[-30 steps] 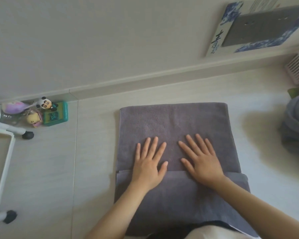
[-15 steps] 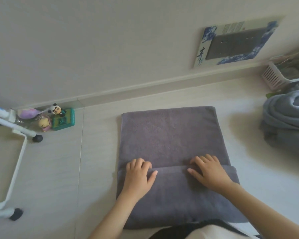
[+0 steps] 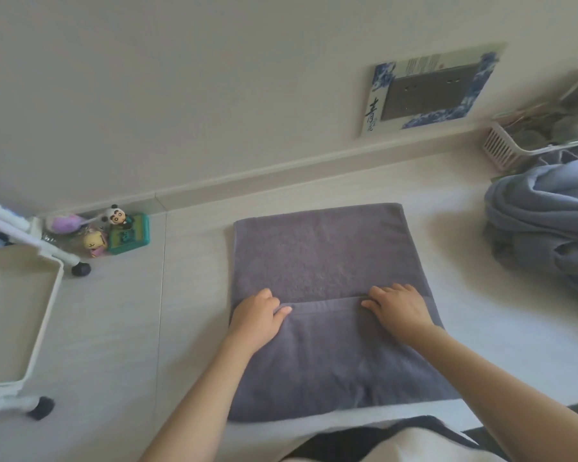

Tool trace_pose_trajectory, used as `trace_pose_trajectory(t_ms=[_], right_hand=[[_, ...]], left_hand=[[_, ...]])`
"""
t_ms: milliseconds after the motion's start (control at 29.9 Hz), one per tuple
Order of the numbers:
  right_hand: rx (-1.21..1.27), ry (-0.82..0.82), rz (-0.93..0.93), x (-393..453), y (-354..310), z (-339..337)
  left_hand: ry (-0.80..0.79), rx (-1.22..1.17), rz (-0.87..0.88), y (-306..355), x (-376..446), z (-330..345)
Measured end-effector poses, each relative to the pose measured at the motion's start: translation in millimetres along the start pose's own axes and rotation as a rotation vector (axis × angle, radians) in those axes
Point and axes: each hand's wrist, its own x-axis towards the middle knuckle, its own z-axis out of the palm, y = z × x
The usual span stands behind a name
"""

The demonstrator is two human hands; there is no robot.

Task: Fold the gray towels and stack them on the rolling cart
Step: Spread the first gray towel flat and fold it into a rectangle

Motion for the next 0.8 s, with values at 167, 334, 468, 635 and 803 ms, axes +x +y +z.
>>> trace_pose_trajectory(t_ms=[167,334,468,635,803], right_hand=[[0.019,-0.196,-0.108,6.8,17.7,-7.4],[0.169,-0.233,-0.062,12.5,29.2,-16.9],[0.058,-0.175,-0.01,10.0,22.6,-21.7],[-0.111,0.212,0.111,-6.0,4.9,-9.5],[0.102,0.397,-0.213,-40.6,-41.6,23.1]], left_hand=[[-0.058,-0.013,-0.026,-0.6,5.6,-5.9],[-0.066,0.024,-0.053,3.3,10.7,-5.5],[-0.072,0.022,-0.086,7.4,11.5,-3.8],[0.113,0.172,-0.113,19.5,5.6,0.7],[0.237,0.053,0.079,67.0,-27.6,36.6]])
